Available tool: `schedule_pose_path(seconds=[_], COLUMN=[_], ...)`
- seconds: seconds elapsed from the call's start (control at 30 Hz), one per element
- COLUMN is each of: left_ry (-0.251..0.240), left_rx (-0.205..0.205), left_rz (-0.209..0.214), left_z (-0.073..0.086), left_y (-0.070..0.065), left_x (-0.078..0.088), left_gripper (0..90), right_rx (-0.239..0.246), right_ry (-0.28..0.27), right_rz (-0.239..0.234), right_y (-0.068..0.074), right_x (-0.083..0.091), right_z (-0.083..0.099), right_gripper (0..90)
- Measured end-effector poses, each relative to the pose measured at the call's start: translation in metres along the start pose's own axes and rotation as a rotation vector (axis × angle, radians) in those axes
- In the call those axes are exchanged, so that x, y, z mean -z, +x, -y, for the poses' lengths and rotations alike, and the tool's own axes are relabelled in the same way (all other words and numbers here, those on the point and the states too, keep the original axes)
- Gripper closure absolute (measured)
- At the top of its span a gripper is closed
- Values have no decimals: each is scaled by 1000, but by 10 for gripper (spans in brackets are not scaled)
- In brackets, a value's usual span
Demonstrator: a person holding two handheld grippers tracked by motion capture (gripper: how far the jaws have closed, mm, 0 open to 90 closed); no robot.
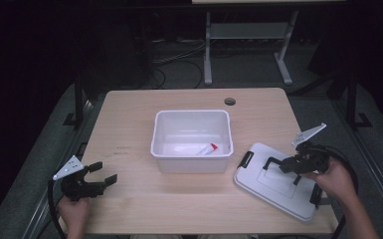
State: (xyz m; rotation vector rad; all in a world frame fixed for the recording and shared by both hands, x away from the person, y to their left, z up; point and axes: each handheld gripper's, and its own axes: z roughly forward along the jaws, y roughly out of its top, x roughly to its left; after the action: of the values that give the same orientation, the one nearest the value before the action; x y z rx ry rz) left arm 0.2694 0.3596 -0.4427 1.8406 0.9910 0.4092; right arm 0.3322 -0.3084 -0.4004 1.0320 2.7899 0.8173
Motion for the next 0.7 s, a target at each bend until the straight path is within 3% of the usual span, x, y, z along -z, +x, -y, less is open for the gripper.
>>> schedule_pose_path(seconds=[0.7], left_ry=[2], left_rx=[0], left_rz=[1], left_z=[0], left_y=[0], left_x=[0], left_gripper=[145], right_rx=[29], right_ry=[-31], right_rz=[-33], right_y=[2], right_x=[-4], right_z=[7], right_gripper=[819])
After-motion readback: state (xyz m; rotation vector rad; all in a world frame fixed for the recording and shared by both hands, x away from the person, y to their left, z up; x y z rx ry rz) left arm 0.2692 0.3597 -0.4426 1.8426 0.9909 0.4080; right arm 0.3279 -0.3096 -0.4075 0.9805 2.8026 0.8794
